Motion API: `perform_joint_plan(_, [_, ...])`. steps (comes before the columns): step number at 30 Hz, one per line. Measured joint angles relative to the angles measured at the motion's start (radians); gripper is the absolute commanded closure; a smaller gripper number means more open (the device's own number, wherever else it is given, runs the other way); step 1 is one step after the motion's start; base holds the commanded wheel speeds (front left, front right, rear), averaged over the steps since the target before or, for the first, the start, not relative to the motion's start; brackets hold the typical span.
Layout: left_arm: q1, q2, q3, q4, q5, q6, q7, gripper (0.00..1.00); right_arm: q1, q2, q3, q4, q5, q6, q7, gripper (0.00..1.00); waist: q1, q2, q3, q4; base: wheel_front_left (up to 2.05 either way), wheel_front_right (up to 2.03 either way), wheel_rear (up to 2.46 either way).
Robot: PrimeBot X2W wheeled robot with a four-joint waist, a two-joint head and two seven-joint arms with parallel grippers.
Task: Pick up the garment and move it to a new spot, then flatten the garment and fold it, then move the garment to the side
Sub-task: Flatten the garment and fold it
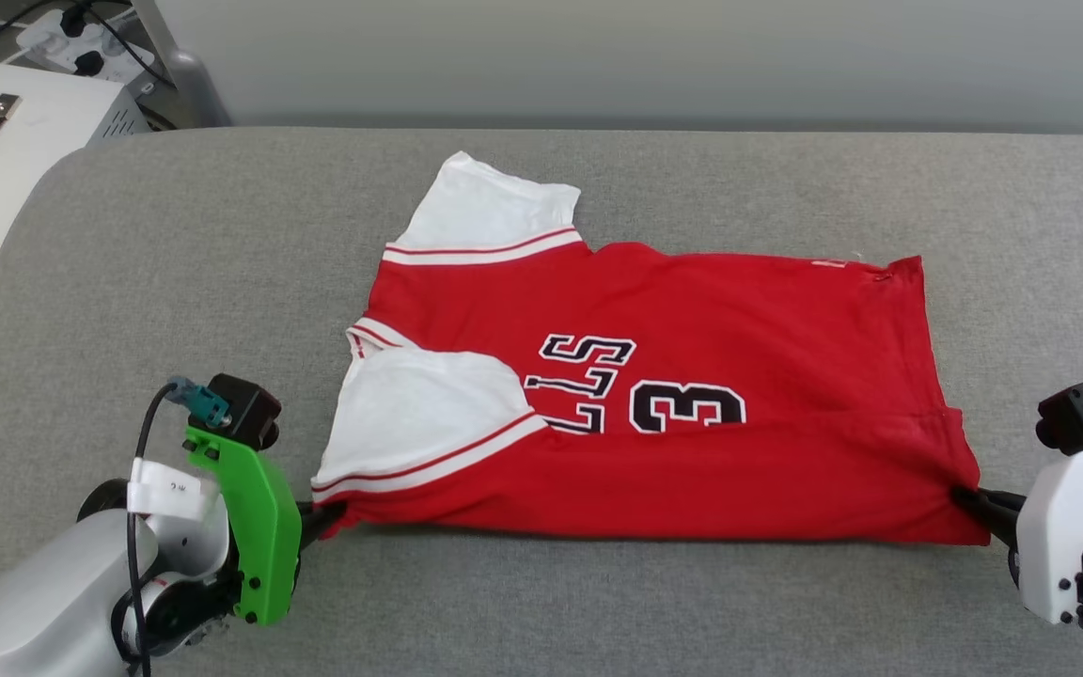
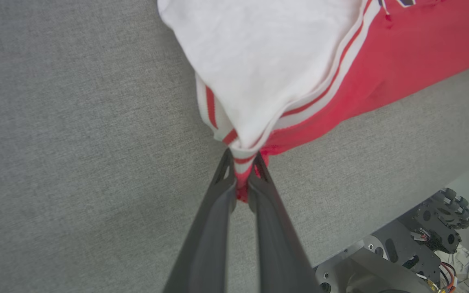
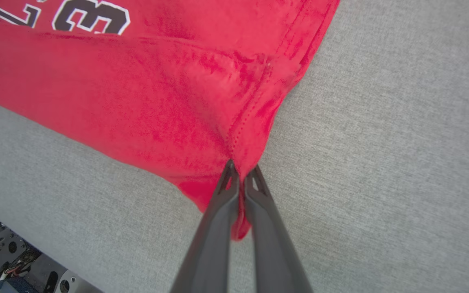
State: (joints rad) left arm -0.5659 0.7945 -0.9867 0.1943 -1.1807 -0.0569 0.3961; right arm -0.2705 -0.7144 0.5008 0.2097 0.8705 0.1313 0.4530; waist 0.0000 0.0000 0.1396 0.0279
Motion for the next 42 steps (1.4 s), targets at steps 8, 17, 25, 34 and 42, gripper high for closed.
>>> perform_joint_plan(8, [0.084,0.072,-0.014,-0.169,-0.008,0.061,0.001,1.00,0.128,-0.051,-0.110,-0.121,0.004,0.000,0.038,1.00,0.0000,0.0000,-0.016,0.000,0.00,0.00,0.00])
perform_joint_plan(17, [0.129,0.043,-0.036,-0.126,-0.020,0.089,-0.009,1.00,0.189,0.022,-0.175,-0.104,-0.036,0.000,0.111,1.00,0.0000,0.0000,0.035,-0.004,0.00,0.00,0.00])
perform_joint_plan(25, [0.130,-0.004,-0.033,-0.029,-0.023,0.077,-0.063,0.00,0.181,0.092,-0.178,-0.019,-0.082,0.000,0.075,0.00,0.0000,0.0000,0.044,-0.003,0.00,0.00,0.00])
perform_joint_plan(34, [0.099,0.082,0.036,-0.101,0.029,0.110,-0.131,0.00,0.181,0.122,-0.300,-0.100,-0.207,0.000,-0.140,0.00,0.0000,0.0000,0.007,0.010,0.00,0.00,0.00])
perform_joint_plan(42, [-0.051,0.120,0.154,-0.161,0.082,0.181,-0.208,0.00,0.125,0.275,-0.440,-0.223,-0.370,0.000,-0.330,0.00,0.0000,0.0000,0.037,-0.010,0.00,0.00,0.00])
